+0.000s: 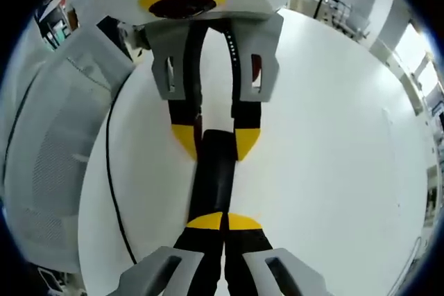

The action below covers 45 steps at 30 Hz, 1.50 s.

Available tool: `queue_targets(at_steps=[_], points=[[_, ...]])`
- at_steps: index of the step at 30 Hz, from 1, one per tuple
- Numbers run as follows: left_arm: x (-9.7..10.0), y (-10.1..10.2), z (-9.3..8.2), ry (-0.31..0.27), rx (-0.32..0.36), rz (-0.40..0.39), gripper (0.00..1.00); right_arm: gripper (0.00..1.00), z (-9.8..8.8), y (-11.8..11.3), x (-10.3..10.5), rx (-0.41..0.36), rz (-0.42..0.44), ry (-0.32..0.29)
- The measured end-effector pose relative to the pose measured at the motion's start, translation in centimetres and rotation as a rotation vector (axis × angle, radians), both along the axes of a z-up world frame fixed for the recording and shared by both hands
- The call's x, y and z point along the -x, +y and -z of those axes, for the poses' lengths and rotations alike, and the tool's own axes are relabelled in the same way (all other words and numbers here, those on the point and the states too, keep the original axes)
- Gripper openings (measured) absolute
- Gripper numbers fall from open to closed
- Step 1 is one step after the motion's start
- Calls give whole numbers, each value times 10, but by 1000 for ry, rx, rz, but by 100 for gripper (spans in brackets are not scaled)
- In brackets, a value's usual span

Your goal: Press the specified remote control buttons in sequence, fully releasing each button before pressing the next.

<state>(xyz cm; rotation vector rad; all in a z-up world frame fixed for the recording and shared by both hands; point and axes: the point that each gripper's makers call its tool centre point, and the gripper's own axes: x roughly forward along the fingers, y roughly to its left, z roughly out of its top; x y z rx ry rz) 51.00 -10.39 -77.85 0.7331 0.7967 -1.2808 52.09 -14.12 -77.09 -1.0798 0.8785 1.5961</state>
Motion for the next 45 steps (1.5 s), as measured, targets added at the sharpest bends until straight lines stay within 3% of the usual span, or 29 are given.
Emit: queue_targets(at_steps=[12, 21, 33, 45], points=[[1, 0, 0, 2, 5, 1, 23, 0, 1, 0, 2, 3, -6, 10], [1, 0, 0, -3, -2, -1, 23, 0, 2, 0, 3, 40, -40, -21], [1, 0, 0, -2, -1, -4, 23, 0, 2, 0, 4, 35, -16, -24], [0, 0, 0, -8, -11, -5, 23, 0, 1, -1, 3, 36, -66, -49]])
